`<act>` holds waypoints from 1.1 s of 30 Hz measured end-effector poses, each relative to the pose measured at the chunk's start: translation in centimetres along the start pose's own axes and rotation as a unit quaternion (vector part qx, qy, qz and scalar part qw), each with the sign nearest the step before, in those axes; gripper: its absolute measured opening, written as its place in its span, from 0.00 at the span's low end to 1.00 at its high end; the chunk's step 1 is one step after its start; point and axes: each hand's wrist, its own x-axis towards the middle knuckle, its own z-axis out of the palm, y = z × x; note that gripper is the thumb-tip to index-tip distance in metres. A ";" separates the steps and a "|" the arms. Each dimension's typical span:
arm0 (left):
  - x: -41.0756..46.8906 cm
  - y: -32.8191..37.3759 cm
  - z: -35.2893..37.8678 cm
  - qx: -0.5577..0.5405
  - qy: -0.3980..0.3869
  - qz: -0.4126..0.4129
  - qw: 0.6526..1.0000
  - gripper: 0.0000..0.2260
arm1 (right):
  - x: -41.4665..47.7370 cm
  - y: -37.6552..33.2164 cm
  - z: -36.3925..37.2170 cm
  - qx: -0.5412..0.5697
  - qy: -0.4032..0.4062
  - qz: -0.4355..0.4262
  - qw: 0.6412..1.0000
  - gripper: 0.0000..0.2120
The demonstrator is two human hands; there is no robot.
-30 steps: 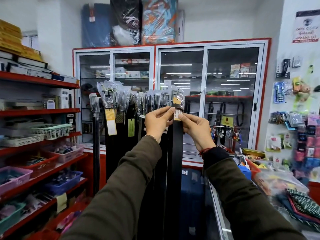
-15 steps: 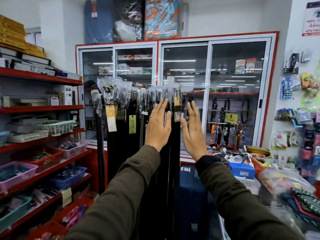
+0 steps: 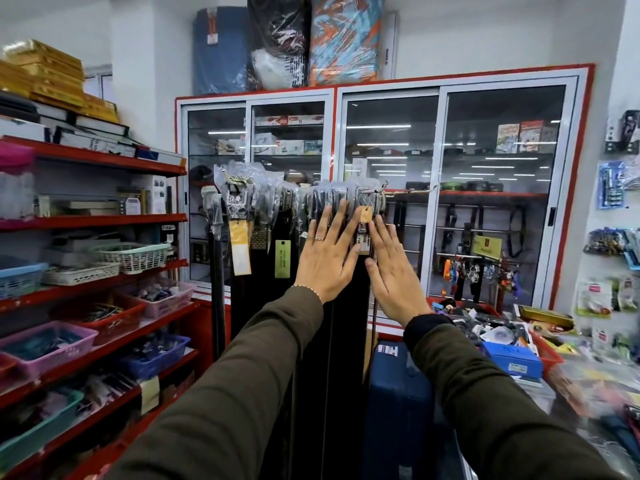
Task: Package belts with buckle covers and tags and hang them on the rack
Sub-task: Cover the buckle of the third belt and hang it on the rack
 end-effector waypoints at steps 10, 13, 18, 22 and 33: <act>-2.2 -0.5 -3.3 -0.017 0.075 -0.002 0.997 0.27 | -1.0 -3.8 0.8 0.019 0.063 0.031 0.997 0.28; -3.6 -2.0 -5.7 -0.027 0.111 -0.001 0.993 0.26 | -0.7 -6.5 1.6 0.038 0.085 0.009 0.996 0.28; -6.2 -5.7 -9.8 -0.048 0.178 -0.014 0.983 0.26 | 0.4 -11.2 3.9 0.064 0.087 -0.048 0.993 0.29; -8.0 -9.1 -11.5 -0.053 0.182 -0.034 0.981 0.26 | 1.6 -14.4 6.3 0.049 0.055 -0.090 0.993 0.29; -8.3 -15.5 -9.6 -0.050 0.052 -0.021 0.997 0.26 | 4.0 -16.1 11.2 -0.055 0.009 -0.081 0.995 0.29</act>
